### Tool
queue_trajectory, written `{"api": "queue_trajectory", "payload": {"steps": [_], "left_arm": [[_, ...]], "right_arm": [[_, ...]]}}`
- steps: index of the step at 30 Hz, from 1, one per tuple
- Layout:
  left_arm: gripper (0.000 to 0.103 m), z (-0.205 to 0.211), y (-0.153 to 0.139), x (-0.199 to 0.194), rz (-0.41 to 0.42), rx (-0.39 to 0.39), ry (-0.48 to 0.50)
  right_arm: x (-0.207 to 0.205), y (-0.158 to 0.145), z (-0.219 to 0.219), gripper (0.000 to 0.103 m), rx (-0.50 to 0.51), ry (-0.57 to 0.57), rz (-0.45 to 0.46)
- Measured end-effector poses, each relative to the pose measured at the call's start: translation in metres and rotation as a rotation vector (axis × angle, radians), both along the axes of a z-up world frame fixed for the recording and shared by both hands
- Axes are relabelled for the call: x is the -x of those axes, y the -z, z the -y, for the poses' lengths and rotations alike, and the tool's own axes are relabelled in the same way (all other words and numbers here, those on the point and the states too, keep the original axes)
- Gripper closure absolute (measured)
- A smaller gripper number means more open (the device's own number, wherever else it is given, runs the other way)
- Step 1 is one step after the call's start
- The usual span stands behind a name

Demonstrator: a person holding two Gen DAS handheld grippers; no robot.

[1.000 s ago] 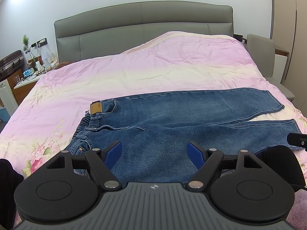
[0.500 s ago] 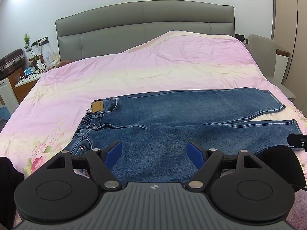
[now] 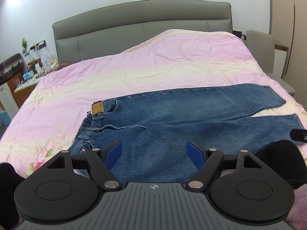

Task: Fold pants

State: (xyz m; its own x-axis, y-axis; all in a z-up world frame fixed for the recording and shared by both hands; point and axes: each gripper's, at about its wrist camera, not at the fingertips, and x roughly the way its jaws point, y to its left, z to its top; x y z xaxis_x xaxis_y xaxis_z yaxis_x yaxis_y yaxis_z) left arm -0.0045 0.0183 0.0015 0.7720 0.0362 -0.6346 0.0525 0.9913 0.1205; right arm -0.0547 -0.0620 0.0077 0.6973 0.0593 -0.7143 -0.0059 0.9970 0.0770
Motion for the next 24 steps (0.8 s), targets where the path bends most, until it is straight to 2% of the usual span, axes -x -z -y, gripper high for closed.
{"api": "queue_trajectory", "payload": {"steps": [4,7,12,16,18,22,24], "left_arm": [[0.016,-0.01,0.004,-0.008,-0.003,-0.062,0.058],[0.019,-0.017,0.009,-0.016,-0.021,-0.103,0.149],[0.024,-0.032,0.023,-0.038,-0.113,-0.195,0.318],[0.024,-0.046,0.043,-0.057,-0.238,-0.28,0.457],[0.024,-0.052,0.059,-0.071,-0.338,-0.335,0.508],[0.024,-0.056,0.097,-0.091,-0.469,-0.443,0.577],[0.024,-0.059,0.117,-0.097,-0.524,-0.494,0.61]], "right_arm": [[0.002,0.004,0.012,0.005,0.006,-0.006,0.025],[0.002,0.009,0.024,0.005,0.016,-0.015,0.042],[-0.003,0.016,0.051,0.005,0.064,-0.023,0.064],[-0.012,0.022,0.078,0.008,0.159,-0.016,0.065],[-0.018,0.026,0.094,0.018,0.171,-0.024,0.043],[-0.029,0.041,0.123,0.024,0.225,-0.035,-0.004],[-0.034,0.05,0.136,0.033,0.242,-0.054,-0.032]]}}
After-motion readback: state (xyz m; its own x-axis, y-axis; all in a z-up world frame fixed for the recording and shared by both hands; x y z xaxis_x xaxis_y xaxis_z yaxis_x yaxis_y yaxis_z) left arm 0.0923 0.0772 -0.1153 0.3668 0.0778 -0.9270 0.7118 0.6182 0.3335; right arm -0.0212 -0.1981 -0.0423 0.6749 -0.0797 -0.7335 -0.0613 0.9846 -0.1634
